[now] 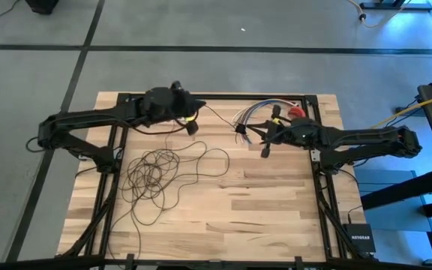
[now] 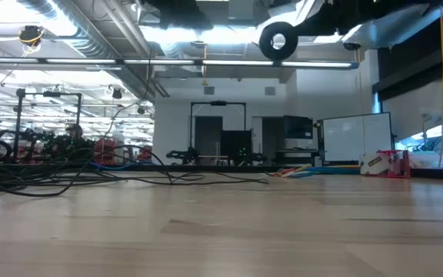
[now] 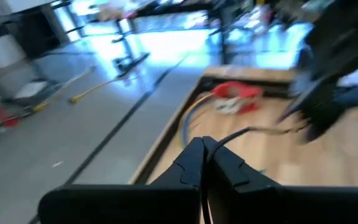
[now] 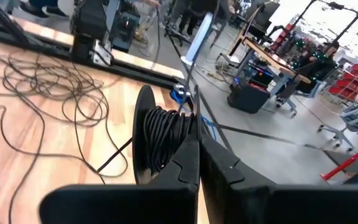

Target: Coiling cords

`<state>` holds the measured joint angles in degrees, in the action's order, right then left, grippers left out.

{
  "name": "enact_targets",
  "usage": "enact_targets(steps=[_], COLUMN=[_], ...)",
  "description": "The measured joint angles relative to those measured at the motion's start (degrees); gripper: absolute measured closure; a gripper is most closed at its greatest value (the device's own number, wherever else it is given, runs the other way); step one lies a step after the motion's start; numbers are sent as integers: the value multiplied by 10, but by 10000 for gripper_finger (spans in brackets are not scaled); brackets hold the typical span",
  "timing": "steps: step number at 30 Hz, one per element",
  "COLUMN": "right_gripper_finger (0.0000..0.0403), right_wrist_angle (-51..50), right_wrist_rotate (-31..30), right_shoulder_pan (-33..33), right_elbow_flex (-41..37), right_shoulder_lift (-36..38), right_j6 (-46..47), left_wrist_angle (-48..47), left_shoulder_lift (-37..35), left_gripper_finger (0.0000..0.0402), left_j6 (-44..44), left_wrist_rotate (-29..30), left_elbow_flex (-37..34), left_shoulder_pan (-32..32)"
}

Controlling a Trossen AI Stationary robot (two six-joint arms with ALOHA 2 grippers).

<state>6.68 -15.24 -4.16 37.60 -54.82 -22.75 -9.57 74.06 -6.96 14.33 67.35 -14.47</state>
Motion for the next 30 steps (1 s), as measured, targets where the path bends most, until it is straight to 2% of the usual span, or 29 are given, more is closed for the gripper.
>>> enact_targets(steps=[3, 8, 17, 23, 30], right_gripper_finger=[398, 398, 398, 398, 398], right_wrist_angle=[-1, 16, 118, 220, 271], right_wrist_rotate=[-18, -94, -184, -202, -198], right_shoulder_pan=[0, 0, 0, 0, 0], right_elbow_flex=[0, 0, 0, 0, 0], right_shoulder_lift=[-16, -43, -79, -97, -105], right_j6=[-11, -33, -56, -66, -77], left_wrist_angle=[6, 57, 131, 217, 338], left_shoulder_lift=[0, 0, 18, 81, 176], left_gripper_finger=[401, 401, 401, 401, 401], left_j6=[8, 23, 10, -6, -15], left_wrist_rotate=[-34, -86, -88, -89, -89], left_elbow_flex=[0, 0, 0, 0, 0], left_shoulder_pan=[7, 38, 111, 140, 153])
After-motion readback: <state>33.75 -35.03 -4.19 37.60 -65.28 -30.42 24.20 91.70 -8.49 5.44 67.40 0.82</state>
